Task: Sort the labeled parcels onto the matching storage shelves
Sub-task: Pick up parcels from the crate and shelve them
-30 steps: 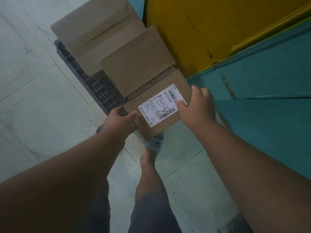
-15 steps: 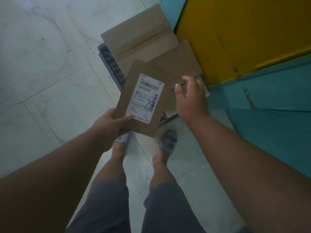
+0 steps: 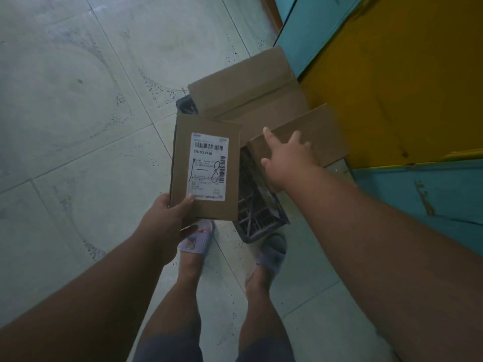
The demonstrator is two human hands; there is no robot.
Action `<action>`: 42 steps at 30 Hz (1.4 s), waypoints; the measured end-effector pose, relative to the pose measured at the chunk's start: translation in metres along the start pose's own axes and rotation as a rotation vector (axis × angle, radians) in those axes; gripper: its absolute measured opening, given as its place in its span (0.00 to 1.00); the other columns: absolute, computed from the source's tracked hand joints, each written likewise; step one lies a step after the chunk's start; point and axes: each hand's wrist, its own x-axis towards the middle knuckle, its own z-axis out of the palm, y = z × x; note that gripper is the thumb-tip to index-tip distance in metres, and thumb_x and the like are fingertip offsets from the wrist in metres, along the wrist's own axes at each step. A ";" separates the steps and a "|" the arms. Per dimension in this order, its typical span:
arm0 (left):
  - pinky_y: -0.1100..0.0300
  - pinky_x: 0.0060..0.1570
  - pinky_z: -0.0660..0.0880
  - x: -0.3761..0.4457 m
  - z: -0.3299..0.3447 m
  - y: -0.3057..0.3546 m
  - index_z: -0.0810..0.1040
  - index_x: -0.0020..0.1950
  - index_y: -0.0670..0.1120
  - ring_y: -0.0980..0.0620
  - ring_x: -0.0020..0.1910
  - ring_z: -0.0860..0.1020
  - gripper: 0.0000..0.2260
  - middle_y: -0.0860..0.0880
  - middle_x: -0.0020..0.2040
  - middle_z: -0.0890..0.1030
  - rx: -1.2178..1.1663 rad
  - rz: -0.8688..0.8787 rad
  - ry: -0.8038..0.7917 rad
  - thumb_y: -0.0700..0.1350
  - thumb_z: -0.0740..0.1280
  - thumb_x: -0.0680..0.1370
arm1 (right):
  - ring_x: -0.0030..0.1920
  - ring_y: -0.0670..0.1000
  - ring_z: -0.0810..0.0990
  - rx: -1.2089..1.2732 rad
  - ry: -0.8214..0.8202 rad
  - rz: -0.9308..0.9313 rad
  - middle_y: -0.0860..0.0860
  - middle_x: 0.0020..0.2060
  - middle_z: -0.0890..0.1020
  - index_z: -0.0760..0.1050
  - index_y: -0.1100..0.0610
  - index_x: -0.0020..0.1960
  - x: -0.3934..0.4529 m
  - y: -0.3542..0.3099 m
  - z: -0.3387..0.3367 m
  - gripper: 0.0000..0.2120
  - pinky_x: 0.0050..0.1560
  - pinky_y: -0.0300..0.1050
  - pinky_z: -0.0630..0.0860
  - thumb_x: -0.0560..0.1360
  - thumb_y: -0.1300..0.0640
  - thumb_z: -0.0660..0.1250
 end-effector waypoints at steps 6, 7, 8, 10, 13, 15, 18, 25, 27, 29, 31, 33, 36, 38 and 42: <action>0.53 0.44 0.79 0.006 -0.013 0.007 0.72 0.59 0.49 0.44 0.53 0.82 0.09 0.44 0.57 0.81 0.035 -0.047 -0.033 0.47 0.67 0.80 | 0.66 0.63 0.66 0.031 0.030 0.031 0.61 0.72 0.58 0.57 0.45 0.76 -0.016 -0.015 0.014 0.22 0.49 0.52 0.72 0.83 0.47 0.55; 0.53 0.44 0.79 0.007 -0.015 0.007 0.72 0.60 0.48 0.44 0.53 0.82 0.10 0.44 0.58 0.81 0.047 -0.054 -0.040 0.47 0.68 0.80 | 0.66 0.63 0.66 0.047 0.037 0.049 0.61 0.71 0.59 0.59 0.48 0.75 -0.020 -0.016 0.020 0.21 0.49 0.51 0.71 0.83 0.46 0.55; 0.53 0.45 0.79 0.007 -0.016 0.008 0.72 0.61 0.48 0.44 0.53 0.82 0.11 0.43 0.58 0.81 0.058 -0.060 -0.046 0.46 0.68 0.80 | 0.66 0.62 0.66 0.060 0.043 0.069 0.62 0.71 0.60 0.61 0.50 0.74 -0.024 -0.017 0.026 0.21 0.51 0.51 0.71 0.83 0.46 0.55; 0.53 0.45 0.79 0.005 -0.018 0.008 0.72 0.60 0.47 0.44 0.53 0.82 0.10 0.43 0.58 0.81 0.071 -0.060 -0.058 0.46 0.68 0.80 | 0.69 0.63 0.64 0.065 0.068 0.108 0.63 0.72 0.60 0.60 0.51 0.74 -0.031 -0.016 0.040 0.24 0.59 0.55 0.72 0.82 0.42 0.57; 0.54 0.44 0.79 0.004 -0.020 0.010 0.72 0.60 0.47 0.45 0.50 0.83 0.10 0.44 0.56 0.81 0.077 -0.056 -0.079 0.46 0.67 0.81 | 0.77 0.69 0.47 0.075 0.071 0.146 0.66 0.77 0.46 0.43 0.45 0.79 -0.028 -0.014 0.054 0.41 0.69 0.66 0.62 0.76 0.33 0.60; 0.53 0.45 0.79 0.006 -0.023 0.012 0.72 0.59 0.48 0.46 0.50 0.83 0.08 0.44 0.55 0.82 0.084 -0.047 -0.078 0.46 0.67 0.81 | 0.77 0.71 0.38 0.093 0.055 0.134 0.66 0.77 0.38 0.40 0.39 0.79 -0.021 -0.018 0.059 0.43 0.71 0.70 0.58 0.75 0.32 0.62; 0.50 0.52 0.79 0.011 -0.031 0.013 0.73 0.59 0.49 0.45 0.52 0.82 0.09 0.44 0.56 0.82 0.105 -0.035 -0.061 0.46 0.67 0.81 | 0.75 0.73 0.37 0.098 0.086 0.138 0.65 0.77 0.37 0.52 0.40 0.77 -0.017 -0.028 0.067 0.34 0.72 0.72 0.58 0.77 0.37 0.64; 0.52 0.48 0.79 0.004 -0.024 -0.008 0.73 0.59 0.48 0.45 0.52 0.82 0.09 0.44 0.56 0.82 0.104 -0.052 -0.043 0.47 0.67 0.81 | 0.74 0.62 0.57 0.195 0.268 0.113 0.60 0.73 0.62 0.71 0.57 0.65 -0.056 -0.021 0.103 0.25 0.73 0.55 0.60 0.77 0.40 0.65; 0.54 0.44 0.79 0.000 -0.017 -0.016 0.73 0.60 0.48 0.44 0.52 0.82 0.10 0.44 0.57 0.81 0.108 -0.058 -0.046 0.46 0.67 0.81 | 0.73 0.61 0.59 0.170 0.283 0.158 0.60 0.71 0.64 0.66 0.57 0.68 -0.059 -0.010 0.106 0.31 0.72 0.54 0.60 0.75 0.39 0.67; 0.54 0.44 0.79 -0.003 -0.012 -0.022 0.72 0.62 0.46 0.44 0.53 0.82 0.11 0.43 0.58 0.81 0.112 -0.054 -0.048 0.46 0.67 0.81 | 0.76 0.64 0.53 0.153 0.217 0.200 0.63 0.75 0.55 0.52 0.57 0.77 -0.057 -0.003 0.109 0.42 0.75 0.57 0.55 0.74 0.36 0.67; 0.53 0.46 0.79 -0.004 -0.010 -0.025 0.72 0.63 0.46 0.43 0.54 0.82 0.12 0.43 0.58 0.81 0.104 -0.058 -0.050 0.46 0.67 0.81 | 0.78 0.66 0.44 0.131 0.155 0.204 0.64 0.78 0.46 0.39 0.55 0.79 -0.055 -0.003 0.112 0.51 0.75 0.61 0.51 0.73 0.35 0.68; 0.53 0.46 0.79 -0.003 -0.012 -0.029 0.72 0.64 0.46 0.43 0.54 0.82 0.13 0.43 0.57 0.81 0.107 -0.061 -0.047 0.46 0.67 0.81 | 0.78 0.67 0.41 0.104 0.167 0.199 0.65 0.78 0.43 0.36 0.54 0.79 -0.053 -0.005 0.119 0.53 0.75 0.63 0.51 0.73 0.37 0.68; 0.55 0.44 0.79 -0.001 -0.018 -0.032 0.72 0.64 0.46 0.46 0.51 0.82 0.13 0.45 0.56 0.81 0.130 -0.045 -0.038 0.47 0.67 0.81 | 0.78 0.69 0.43 0.095 0.215 0.205 0.65 0.78 0.44 0.37 0.55 0.80 -0.054 -0.009 0.127 0.49 0.75 0.63 0.51 0.75 0.42 0.68; 0.56 0.42 0.80 0.000 -0.021 -0.033 0.72 0.63 0.47 0.47 0.51 0.82 0.12 0.46 0.55 0.81 0.129 -0.040 -0.033 0.47 0.67 0.81 | 0.77 0.69 0.46 0.117 0.241 0.198 0.64 0.78 0.48 0.40 0.57 0.80 -0.058 -0.009 0.127 0.47 0.75 0.61 0.53 0.75 0.44 0.67; 0.54 0.46 0.79 -0.012 -0.025 -0.030 0.72 0.63 0.47 0.47 0.50 0.82 0.12 0.45 0.55 0.81 0.155 -0.009 -0.021 0.47 0.67 0.81 | 0.68 0.61 0.66 0.162 0.389 0.179 0.60 0.71 0.62 0.50 0.60 0.78 -0.084 0.003 0.112 0.41 0.64 0.51 0.70 0.74 0.48 0.67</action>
